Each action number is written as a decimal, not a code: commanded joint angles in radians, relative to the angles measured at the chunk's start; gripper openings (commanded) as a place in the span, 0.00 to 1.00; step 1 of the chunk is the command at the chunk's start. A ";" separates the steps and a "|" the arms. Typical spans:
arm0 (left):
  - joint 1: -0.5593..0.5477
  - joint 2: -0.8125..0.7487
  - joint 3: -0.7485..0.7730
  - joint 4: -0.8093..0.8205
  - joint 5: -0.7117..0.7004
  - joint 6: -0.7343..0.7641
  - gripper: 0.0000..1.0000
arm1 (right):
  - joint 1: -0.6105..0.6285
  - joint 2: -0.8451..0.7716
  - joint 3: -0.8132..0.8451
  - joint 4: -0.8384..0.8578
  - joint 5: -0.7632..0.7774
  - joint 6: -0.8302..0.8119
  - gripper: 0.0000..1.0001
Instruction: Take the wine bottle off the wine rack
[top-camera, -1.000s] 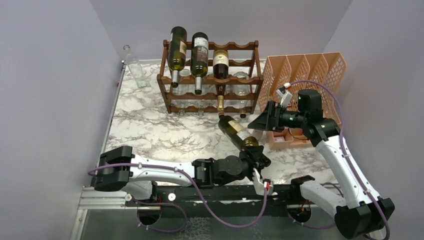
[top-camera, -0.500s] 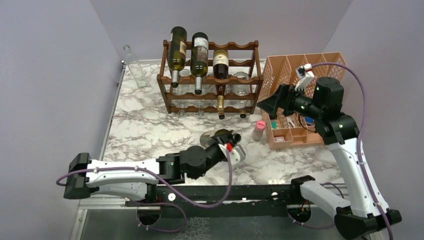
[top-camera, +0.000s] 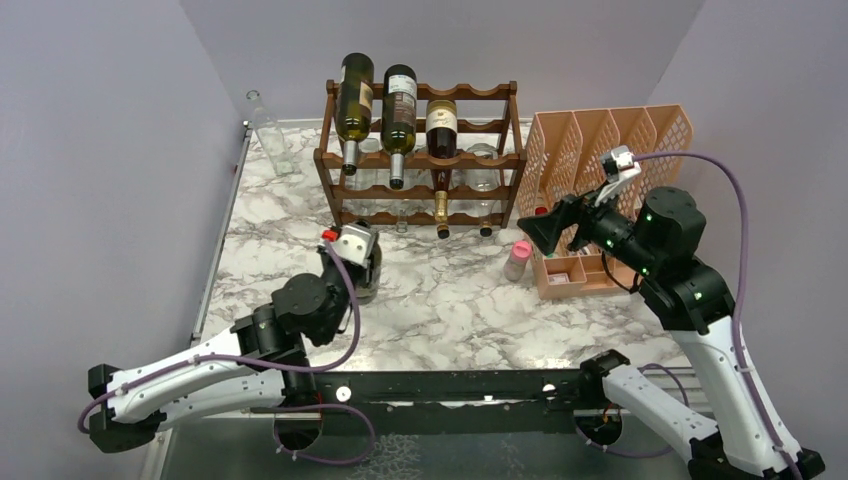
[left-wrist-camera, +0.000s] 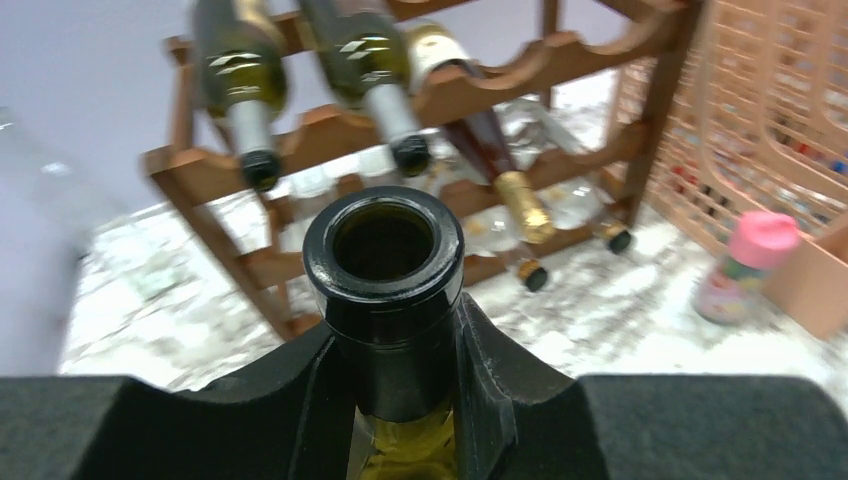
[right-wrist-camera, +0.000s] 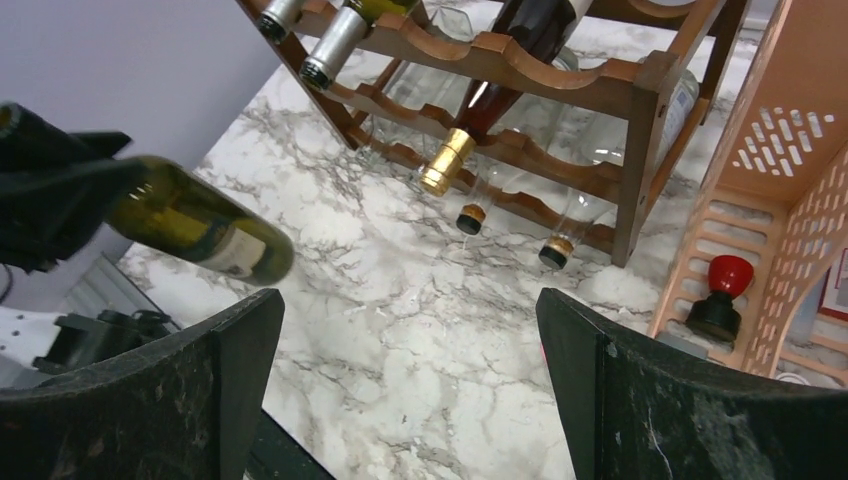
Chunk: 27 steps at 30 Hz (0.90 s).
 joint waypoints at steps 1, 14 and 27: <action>0.054 -0.065 0.000 0.100 -0.228 0.111 0.00 | 0.041 0.006 -0.006 0.011 0.113 -0.069 1.00; 0.646 0.163 0.079 0.056 0.280 -0.092 0.00 | 0.124 -0.027 -0.016 0.011 0.224 -0.101 1.00; 1.261 0.395 0.077 0.417 0.529 -0.310 0.00 | 0.133 0.006 -0.001 0.005 0.187 -0.116 1.00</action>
